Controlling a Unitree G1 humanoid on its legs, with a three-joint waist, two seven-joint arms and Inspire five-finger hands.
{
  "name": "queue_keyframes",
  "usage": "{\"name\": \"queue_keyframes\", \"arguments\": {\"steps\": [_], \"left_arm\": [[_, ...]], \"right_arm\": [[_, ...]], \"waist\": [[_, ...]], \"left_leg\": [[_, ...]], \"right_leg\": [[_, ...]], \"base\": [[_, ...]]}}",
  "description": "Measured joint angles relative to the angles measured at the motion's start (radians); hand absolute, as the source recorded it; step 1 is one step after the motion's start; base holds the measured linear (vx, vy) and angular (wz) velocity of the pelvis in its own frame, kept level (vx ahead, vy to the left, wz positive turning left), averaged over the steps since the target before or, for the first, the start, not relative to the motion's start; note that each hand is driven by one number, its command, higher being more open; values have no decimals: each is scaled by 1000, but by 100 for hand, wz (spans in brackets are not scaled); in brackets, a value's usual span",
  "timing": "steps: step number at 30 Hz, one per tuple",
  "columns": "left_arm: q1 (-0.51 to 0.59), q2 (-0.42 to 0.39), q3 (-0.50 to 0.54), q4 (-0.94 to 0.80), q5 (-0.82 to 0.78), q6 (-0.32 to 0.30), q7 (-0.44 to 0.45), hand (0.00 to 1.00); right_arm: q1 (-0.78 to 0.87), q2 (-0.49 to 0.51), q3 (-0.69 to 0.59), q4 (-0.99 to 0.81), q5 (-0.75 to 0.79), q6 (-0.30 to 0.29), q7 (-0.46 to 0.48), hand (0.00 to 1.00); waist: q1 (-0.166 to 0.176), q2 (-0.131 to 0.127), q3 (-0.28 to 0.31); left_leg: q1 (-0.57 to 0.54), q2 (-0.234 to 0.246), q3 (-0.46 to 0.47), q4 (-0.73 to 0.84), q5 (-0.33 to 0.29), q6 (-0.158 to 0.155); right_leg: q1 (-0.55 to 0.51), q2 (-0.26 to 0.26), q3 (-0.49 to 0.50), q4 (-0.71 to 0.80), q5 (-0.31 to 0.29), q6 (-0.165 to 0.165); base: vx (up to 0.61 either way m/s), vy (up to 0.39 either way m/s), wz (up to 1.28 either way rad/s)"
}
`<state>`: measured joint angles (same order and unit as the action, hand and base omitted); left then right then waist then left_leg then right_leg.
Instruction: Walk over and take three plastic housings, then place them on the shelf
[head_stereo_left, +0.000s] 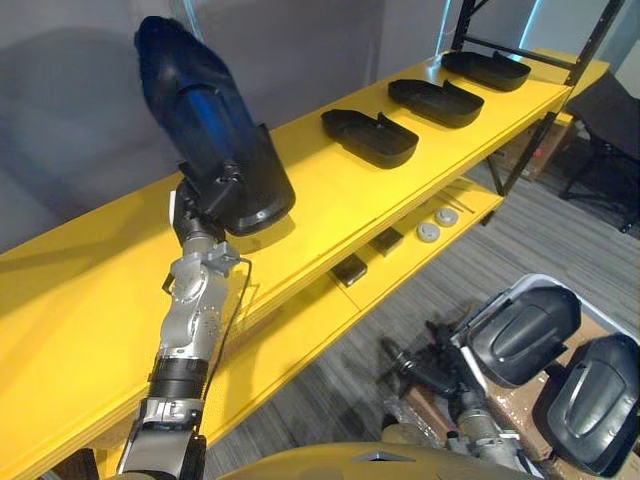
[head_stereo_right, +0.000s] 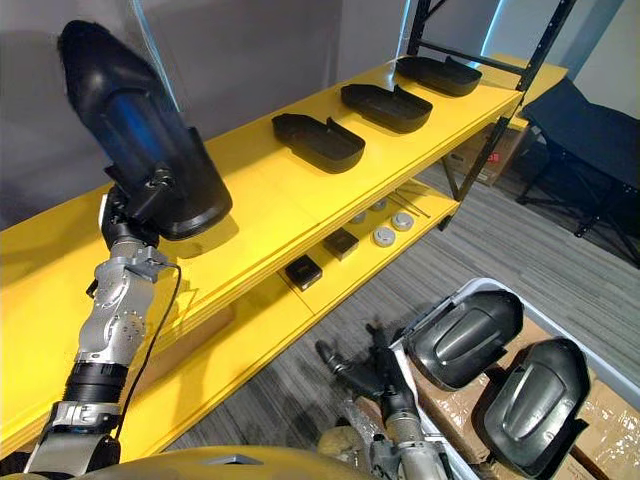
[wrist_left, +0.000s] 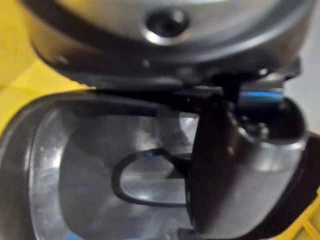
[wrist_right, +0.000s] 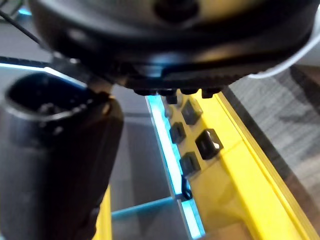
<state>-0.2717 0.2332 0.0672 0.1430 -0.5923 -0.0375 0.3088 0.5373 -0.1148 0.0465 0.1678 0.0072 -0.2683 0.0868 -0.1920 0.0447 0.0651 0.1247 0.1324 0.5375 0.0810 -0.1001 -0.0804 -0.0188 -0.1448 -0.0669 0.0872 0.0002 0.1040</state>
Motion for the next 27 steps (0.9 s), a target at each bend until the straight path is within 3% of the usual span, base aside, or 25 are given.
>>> {"name": "queue_keyframes", "arguments": {"steps": [9, 20, 21, 27], "left_arm": [[-37, 21, -16, 213, -80, 92, -52, 0], [-159, 54, -72, 260, -82, 101, -80, 0], [-179, 59, -72, 268, -82, 99, -72, 100], [-244, 91, -100, 323, -82, 108, -35, 100]], "right_arm": [[-11, -33, 104, 102, 0, 20, 36, 100], [-50, -79, 168, 115, 10, 19, 11, 100], [-54, -79, 168, 115, 10, 18, 7, 100], [-54, -84, 173, 115, 32, 8, -16, 100]], "waist": [[-7, -13, 9], [-18, -40, 61], [-21, -41, 70], [-36, -34, 90]], "left_leg": [[-25, -3, -8, 2, 8, 3], [-53, -3, -11, 4, 22, 6], [-56, -4, -10, 4, 23, 7], [-51, -2, -5, 4, 24, 7]], "right_leg": [[-35, 0, 5, 17, -3, -5], [-63, -1, 8, 17, 4, -10], [-66, -1, 10, 16, 9, -7], [-63, 2, 14, 14, 16, -6]], "base": [[0, 0, 0], [-43, -11, 0], [0, 0, 0], [0, 1, -2]]}}
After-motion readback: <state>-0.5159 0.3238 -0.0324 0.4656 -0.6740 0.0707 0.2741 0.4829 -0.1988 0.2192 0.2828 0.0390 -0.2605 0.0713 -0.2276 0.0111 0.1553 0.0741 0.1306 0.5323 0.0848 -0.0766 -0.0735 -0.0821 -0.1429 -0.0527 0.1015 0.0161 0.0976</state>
